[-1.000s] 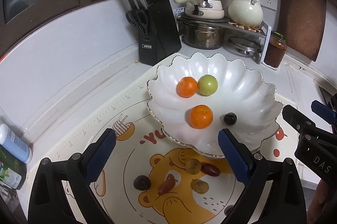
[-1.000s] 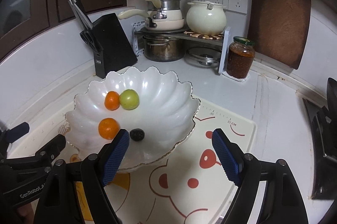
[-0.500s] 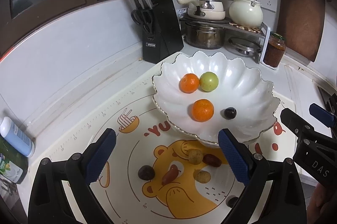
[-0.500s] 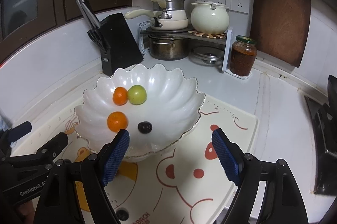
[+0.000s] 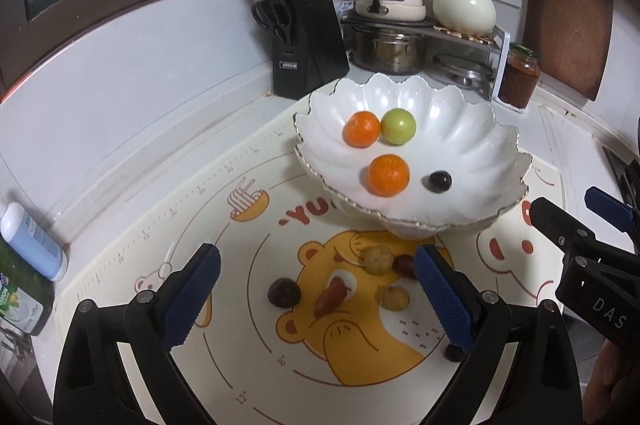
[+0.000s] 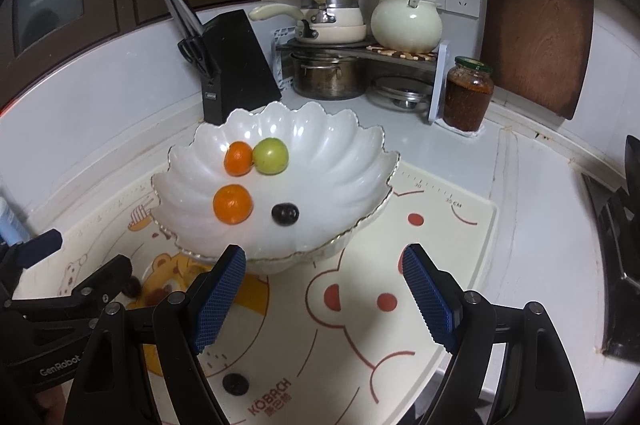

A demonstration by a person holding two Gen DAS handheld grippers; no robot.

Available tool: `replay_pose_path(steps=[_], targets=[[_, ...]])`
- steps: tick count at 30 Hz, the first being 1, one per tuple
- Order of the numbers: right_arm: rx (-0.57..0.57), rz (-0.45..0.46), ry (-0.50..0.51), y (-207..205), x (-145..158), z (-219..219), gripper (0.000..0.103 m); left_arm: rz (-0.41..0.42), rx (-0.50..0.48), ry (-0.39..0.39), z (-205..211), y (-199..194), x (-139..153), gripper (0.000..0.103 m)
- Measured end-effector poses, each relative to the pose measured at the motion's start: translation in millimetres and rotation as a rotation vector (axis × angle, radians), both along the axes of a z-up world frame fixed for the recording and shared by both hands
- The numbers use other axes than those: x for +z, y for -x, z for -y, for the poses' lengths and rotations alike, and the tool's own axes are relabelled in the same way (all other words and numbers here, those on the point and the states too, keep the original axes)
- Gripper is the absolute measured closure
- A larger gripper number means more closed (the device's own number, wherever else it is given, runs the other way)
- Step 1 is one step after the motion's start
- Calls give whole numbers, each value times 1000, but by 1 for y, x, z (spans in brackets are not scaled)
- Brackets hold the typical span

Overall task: Organize fruits
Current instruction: 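Move both open grippers back from the bowl down over the fruits on the mat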

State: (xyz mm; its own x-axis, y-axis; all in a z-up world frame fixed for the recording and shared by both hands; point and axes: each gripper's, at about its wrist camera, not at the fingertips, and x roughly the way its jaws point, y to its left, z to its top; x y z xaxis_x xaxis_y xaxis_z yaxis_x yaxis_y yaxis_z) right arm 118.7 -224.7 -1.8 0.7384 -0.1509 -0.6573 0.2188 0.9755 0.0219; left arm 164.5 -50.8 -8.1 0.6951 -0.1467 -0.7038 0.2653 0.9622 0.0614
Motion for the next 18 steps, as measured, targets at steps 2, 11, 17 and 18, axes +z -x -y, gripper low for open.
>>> replay_pose_path(steps=[2, 11, 17, 18], targets=[[8, -5, 0, 2, -3, -3, 22, -3, 0, -4, -2, 2, -3, 4], [53, -27, 12, 9, -16, -24, 22, -24, 16, -32, -23, 16, -18, 4], [55, -46, 6, 17, -29, -40, 22, -37, 20, -41, -36, 22, -26, 4], [52, -50, 2, 19, -32, -42, 22, -38, 19, -42, -38, 23, -27, 4]])
